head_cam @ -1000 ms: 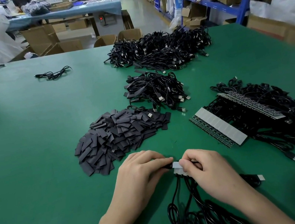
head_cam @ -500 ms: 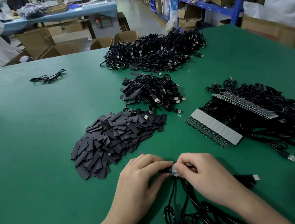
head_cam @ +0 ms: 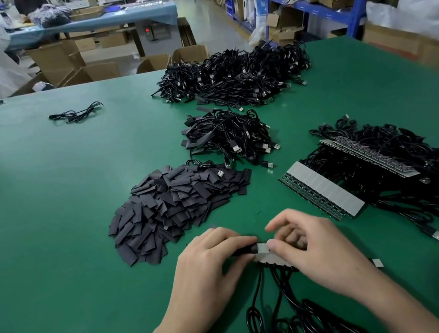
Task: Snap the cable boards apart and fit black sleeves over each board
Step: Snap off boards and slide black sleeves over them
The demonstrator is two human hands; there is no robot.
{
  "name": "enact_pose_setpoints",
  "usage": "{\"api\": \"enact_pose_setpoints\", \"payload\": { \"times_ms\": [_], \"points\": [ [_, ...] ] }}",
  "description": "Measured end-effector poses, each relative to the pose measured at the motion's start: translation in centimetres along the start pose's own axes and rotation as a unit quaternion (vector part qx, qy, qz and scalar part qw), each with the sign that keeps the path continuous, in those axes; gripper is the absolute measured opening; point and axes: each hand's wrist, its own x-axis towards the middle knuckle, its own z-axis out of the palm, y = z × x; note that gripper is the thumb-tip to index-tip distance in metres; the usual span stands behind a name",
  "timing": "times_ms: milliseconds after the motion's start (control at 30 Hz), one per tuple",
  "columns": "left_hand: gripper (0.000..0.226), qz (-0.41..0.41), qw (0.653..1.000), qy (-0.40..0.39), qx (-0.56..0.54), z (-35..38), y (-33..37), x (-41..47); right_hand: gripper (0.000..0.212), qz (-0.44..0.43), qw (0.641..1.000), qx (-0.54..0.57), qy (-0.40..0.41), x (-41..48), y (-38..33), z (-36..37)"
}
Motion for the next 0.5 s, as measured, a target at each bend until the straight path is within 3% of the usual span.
{"api": "enact_pose_setpoints", "payload": {
  "times_ms": [133,500],
  "points": [
    [0.017,-0.004,1.000,0.000,0.002,-0.17,0.24,0.00,0.019,0.008,0.998,-0.055,-0.012,0.07,0.29,-0.43],
    [0.018,0.051,0.999,0.004,0.007,0.17,-0.23,-0.08,0.017,-0.004,0.998,-0.015,-0.055,-0.20,-0.16,0.23]
  ]
}}
